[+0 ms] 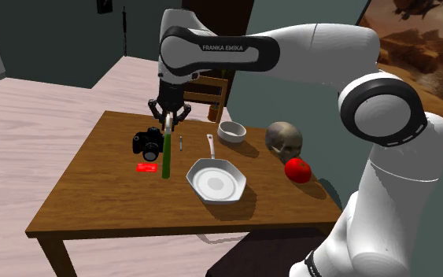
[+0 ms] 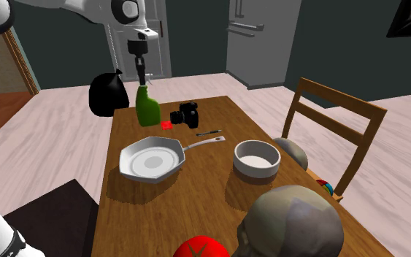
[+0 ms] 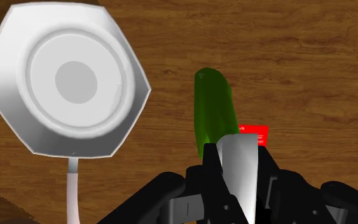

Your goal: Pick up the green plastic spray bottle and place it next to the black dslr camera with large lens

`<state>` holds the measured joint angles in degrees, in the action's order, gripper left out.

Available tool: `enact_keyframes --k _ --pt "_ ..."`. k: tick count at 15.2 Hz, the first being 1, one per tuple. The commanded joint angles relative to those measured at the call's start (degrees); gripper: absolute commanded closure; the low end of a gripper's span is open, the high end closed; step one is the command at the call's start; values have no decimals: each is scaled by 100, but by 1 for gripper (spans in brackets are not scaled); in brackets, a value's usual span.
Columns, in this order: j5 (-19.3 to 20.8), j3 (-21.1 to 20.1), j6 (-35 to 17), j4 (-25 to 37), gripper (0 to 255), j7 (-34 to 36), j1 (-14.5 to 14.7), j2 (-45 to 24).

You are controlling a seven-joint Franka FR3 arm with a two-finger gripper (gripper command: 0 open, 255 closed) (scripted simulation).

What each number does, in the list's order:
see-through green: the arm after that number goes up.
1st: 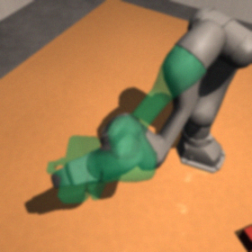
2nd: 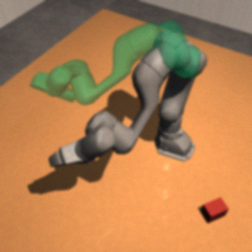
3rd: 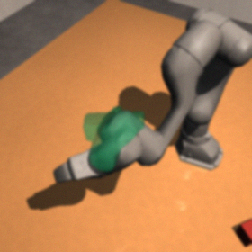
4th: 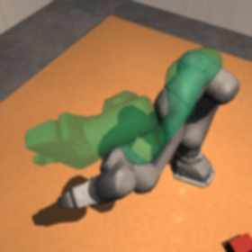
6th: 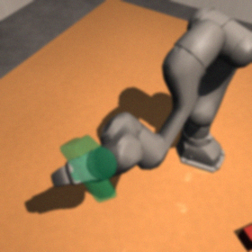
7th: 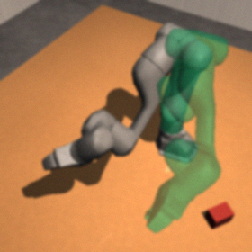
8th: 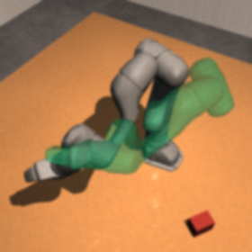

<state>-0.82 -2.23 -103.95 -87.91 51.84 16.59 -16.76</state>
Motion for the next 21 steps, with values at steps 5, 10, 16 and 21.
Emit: enact_keyframes --k 5,10,16,21 --pt "0 1 -456 -408 255 -8 -1 -43" --pt "0 2 -714 -614 255 -12 -1 -96" --pt "0 2 -714 -614 255 -12 -1 -96" --pt "0 2 -714 -613 0 -12 0 -97"
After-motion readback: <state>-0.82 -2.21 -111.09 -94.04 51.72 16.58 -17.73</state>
